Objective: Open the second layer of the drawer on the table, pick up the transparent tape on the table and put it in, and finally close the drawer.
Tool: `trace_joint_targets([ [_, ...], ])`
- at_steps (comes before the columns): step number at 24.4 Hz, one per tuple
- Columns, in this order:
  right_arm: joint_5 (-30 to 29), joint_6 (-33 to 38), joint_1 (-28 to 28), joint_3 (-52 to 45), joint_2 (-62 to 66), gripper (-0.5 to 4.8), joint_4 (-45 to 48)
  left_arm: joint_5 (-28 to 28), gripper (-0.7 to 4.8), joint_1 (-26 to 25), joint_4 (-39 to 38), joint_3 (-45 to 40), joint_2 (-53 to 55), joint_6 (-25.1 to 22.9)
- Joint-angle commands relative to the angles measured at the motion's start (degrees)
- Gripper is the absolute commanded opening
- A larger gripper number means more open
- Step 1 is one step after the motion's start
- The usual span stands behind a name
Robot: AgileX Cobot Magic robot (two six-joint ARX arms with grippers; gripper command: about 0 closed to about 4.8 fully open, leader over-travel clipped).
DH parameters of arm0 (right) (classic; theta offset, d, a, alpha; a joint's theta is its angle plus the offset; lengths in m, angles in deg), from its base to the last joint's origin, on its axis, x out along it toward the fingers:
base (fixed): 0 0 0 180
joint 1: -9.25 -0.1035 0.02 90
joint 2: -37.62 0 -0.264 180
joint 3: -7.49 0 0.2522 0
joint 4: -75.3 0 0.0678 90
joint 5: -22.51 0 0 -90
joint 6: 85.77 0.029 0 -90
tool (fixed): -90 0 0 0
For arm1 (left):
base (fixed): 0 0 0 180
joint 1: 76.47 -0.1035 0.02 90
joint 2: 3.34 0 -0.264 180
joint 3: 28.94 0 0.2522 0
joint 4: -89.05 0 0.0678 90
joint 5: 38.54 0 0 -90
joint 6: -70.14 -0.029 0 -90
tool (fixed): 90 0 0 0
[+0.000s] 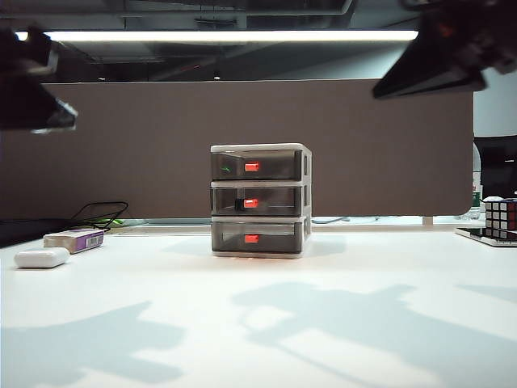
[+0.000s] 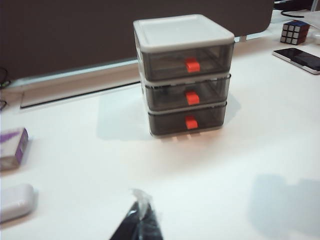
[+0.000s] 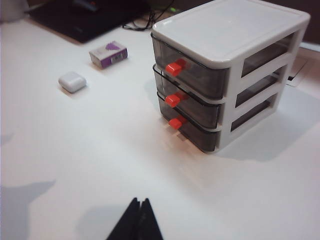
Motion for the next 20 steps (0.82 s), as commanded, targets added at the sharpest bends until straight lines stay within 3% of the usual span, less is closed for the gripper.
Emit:
trace_joint_targets([
  [1, 4.17, 1.95, -0.07, -5.84, -6.19, -0.05, 2.67, -0.66, -0.04, 1.68, 0.74, -1.36, -1.09, 1.86],
  [5, 6.84, 4.70, -0.04, -12.81, -15.26, -0.05, 2.60, -3.80, -0.04, 4.57, -2.75, -2.27, -5.16, 2.49],
  [11, 8.68, 4.96, -0.04, -18.43, -25.07, -0.05, 1.99, -12.11, -0.05, 10.99, -15.80, -2.27, -16.20, 2.97],
  [20, 10.08, 4.70, -0.02, -19.47, -32.41, -0.05, -5.14, -14.56, -0.04, 13.09, -29.22, -3.65, -34.21, 5.92],
])
